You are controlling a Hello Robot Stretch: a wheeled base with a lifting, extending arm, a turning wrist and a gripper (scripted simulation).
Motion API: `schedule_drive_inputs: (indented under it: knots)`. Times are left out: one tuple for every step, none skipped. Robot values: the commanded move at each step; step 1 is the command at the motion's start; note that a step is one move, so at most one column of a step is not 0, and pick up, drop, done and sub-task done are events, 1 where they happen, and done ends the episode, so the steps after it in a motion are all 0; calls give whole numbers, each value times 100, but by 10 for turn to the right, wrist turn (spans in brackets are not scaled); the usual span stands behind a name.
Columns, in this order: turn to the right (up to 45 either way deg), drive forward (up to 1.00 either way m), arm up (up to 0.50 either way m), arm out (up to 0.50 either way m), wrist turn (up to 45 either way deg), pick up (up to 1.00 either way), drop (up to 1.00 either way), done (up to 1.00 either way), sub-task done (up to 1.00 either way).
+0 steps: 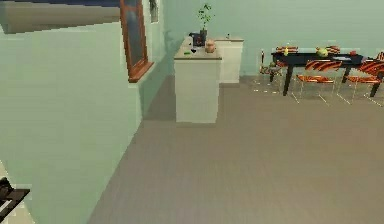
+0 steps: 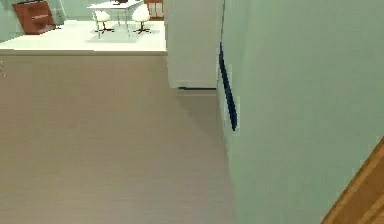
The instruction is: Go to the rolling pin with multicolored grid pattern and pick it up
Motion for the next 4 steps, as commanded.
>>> schedule_drive_inputs:
  knots:
    - [180, 0, 0, 0, 0, 0, 0, 0, 0]
    - [0, 100, 0, 0, 0, 0, 0, 0, 0]
    - [0, 100, 0, 0, 0, 0, 0, 0, 0]
    - [0, 50, 0, 0, 0, 0, 0, 0, 0]
